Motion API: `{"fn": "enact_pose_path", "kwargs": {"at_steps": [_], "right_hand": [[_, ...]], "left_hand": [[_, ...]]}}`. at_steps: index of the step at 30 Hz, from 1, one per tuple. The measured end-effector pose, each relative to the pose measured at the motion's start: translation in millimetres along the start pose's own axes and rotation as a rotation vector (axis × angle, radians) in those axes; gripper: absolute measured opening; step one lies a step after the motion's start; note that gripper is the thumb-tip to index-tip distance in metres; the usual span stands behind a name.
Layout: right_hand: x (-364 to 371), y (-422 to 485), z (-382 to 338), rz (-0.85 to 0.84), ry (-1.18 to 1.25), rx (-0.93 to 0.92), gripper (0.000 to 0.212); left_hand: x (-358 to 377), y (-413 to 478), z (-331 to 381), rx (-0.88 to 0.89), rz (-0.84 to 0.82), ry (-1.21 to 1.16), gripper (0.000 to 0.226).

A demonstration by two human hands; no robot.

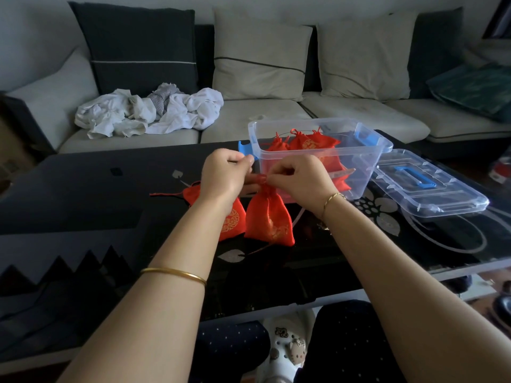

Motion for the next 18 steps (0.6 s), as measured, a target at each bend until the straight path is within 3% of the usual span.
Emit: {"fn": "enact_pose_path", "kwargs": {"at_steps": [4,7,10,18], "right_hand": [[2.8,-2.4,35.1,-0.002,0.344,0.246,0.014],[7.0,-5.7,50.8,-0.003,0.503,0.367,0.019],[11.8,-7.3,53.0,-0.021,0.576,0.414,0.026],[23.2,-9.7,53.9,-0.093,0.814,0.467,0.024]], "left_hand": [[-6.9,-0.6,9.5,0.046,0.032,0.011,0.013],[13.7,-14.4,38.7,0.3,-0.088,0.292,0.013],[28.9,-22.6,44.1,0.432,-0.103,0.531,0.009],[33.2,-18.6,36.4,0.418,-0.075,0.669,0.011]]}}
Point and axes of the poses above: each hand's wrist, its own y-axis towards the middle knuckle, its own x-axis out of the palm, z = x × y, the point moved 10 cm from there along y, towards the middle knuckle
